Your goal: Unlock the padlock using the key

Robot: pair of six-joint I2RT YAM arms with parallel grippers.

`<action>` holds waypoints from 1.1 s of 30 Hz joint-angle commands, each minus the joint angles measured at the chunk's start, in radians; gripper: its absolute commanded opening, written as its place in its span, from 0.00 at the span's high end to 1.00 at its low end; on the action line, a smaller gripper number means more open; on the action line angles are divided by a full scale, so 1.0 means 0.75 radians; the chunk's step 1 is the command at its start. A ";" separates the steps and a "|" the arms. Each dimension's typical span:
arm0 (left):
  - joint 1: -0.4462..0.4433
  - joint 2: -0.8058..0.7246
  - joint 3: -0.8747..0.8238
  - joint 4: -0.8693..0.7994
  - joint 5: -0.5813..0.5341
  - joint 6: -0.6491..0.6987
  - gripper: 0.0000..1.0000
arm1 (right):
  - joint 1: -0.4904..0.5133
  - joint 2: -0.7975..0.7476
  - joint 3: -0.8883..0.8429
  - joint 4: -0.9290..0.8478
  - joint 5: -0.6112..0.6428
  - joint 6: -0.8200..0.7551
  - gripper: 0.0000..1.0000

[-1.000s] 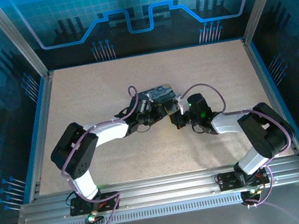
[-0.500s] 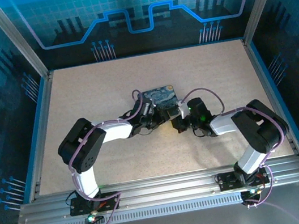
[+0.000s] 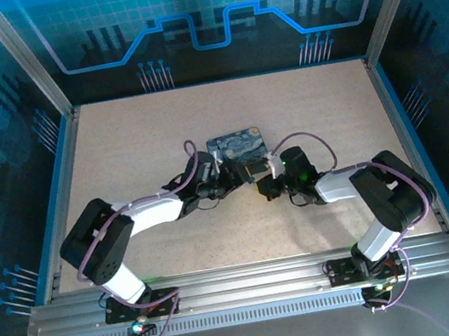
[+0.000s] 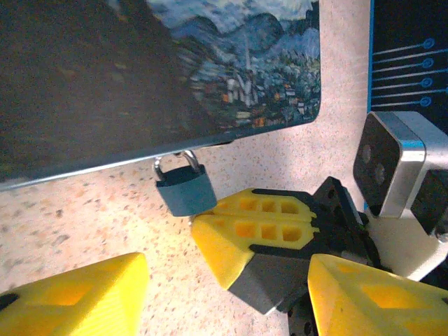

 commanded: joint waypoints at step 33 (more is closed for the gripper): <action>0.033 0.394 -0.227 0.983 0.062 -0.588 0.54 | 0.060 -0.041 0.255 -0.517 -0.102 0.395 1.00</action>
